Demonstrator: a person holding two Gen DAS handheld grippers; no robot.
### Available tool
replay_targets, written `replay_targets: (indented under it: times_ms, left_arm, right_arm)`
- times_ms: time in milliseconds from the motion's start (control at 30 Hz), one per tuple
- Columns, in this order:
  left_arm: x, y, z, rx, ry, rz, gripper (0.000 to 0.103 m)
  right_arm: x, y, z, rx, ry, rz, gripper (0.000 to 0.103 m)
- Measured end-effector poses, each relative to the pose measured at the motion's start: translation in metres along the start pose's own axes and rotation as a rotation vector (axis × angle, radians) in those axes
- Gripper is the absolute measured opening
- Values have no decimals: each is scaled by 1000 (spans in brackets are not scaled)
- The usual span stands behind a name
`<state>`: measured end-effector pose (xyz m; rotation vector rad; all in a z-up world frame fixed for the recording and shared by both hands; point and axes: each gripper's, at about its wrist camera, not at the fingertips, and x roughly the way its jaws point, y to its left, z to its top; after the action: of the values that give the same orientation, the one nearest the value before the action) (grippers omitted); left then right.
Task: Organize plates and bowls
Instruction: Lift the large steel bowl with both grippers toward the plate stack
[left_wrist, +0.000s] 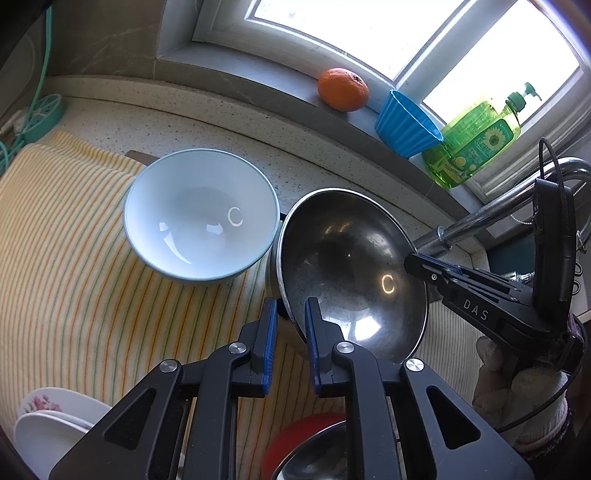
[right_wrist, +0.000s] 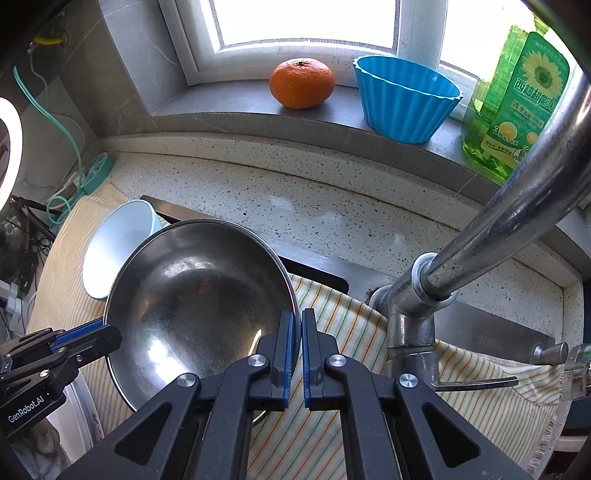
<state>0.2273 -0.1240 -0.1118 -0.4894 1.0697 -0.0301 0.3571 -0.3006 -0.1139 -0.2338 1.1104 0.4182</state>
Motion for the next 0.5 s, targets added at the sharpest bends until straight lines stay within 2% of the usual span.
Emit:
replay_targets:
  times_ms: [500]
  left_arm:
    - [-10,-1,-3,13,-10,-25,13]
  right_arm:
    - [-18,1,-8,30,-20,-5,4]
